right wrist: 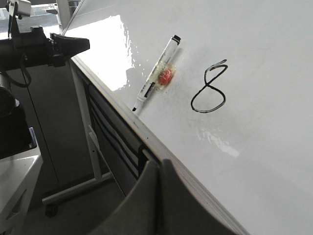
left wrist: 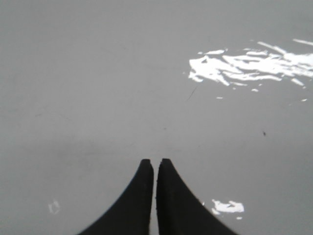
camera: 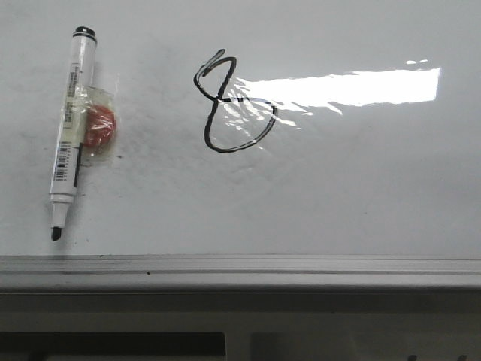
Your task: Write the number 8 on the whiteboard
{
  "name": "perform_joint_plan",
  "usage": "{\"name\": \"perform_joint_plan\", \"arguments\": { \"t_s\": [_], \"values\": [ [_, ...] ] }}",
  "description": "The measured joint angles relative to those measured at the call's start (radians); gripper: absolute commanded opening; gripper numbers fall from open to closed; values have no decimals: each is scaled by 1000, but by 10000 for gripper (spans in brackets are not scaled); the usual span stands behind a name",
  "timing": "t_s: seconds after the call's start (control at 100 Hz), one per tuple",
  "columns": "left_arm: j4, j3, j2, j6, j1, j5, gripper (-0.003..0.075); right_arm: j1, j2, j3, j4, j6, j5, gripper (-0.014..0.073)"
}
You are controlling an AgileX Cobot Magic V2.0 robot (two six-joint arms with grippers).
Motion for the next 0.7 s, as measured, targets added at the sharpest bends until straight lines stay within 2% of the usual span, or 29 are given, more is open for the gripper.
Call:
{"name": "perform_joint_plan", "arguments": {
  "t_s": [0.25,0.7],
  "values": [
    [-4,0,0,0,5,190,-20,0,0,0,0,0,0,-63],
    [-4,0,0,0,5,198,-20,0,0,0,0,0,1,-63]
  ]
}}
